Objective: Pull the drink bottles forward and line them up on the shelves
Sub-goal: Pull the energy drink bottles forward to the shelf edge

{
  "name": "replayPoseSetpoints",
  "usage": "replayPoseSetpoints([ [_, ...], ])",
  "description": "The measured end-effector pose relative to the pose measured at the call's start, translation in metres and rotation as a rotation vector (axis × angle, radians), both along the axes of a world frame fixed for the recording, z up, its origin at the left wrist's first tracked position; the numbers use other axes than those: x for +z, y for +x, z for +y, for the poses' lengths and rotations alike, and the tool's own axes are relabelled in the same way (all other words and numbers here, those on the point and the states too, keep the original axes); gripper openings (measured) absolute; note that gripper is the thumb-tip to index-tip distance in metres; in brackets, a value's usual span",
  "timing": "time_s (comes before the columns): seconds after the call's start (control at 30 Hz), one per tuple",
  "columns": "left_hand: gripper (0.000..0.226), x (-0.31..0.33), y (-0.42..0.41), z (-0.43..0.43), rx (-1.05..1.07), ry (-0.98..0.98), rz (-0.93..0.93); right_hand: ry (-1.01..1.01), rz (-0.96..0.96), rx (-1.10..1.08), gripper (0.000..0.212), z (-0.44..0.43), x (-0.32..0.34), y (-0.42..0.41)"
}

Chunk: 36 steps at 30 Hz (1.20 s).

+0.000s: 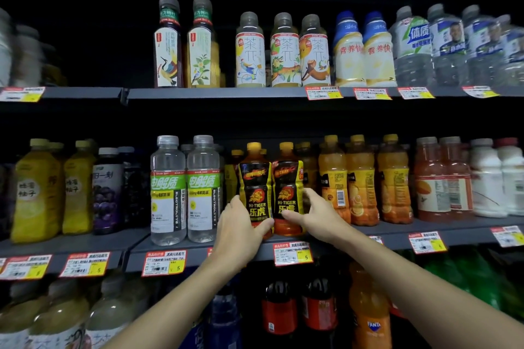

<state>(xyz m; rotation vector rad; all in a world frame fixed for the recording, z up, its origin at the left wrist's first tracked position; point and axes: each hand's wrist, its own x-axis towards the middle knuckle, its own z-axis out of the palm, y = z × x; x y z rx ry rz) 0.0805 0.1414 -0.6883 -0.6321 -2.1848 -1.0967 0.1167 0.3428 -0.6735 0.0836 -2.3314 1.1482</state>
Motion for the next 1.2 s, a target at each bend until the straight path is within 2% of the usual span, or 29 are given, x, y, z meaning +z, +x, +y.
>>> replayPoseSetpoints([
  [0.13,0.057,0.001,0.002,-0.008,0.029,-0.031,0.087,0.036,-0.003,0.055,0.08,0.004,-0.001,0.002],
  [0.23,0.051,0.001,0.002,-0.014,0.042,-0.051,0.133,0.079,0.004,0.045,0.091,0.004,-0.002,0.005],
  [0.3,0.056,0.0,0.003,-0.018,0.133,-0.123,0.201,0.143,0.021,0.024,0.101,0.001,-0.002,0.005],
  [0.4,0.068,-0.002,0.001,-0.028,0.299,-0.283,0.311,0.204,0.029,0.019,0.103,-0.003,0.001,0.004],
  [0.6,0.074,-0.001,-0.003,-0.039,0.405,-0.357,0.343,0.247,0.043,0.01,0.1,-0.008,0.002,0.005],
  [0.77,0.075,0.001,-0.005,-0.044,0.406,-0.393,0.351,0.271,0.04,0.026,0.099,-0.01,-0.002,0.006],
  [0.9,0.083,0.004,-0.011,-0.051,0.382,-0.51,0.423,0.284,0.039,0.054,0.108,-0.01,-0.003,0.004],
  [1.0,0.089,0.008,-0.014,-0.054,0.409,-0.605,0.502,0.3,0.047,0.052,0.108,-0.009,-0.005,0.003],
  [1.2,0.082,0.014,-0.012,-0.052,0.435,-0.69,0.553,0.304,0.055,0.042,0.101,-0.007,-0.007,0.003],
])
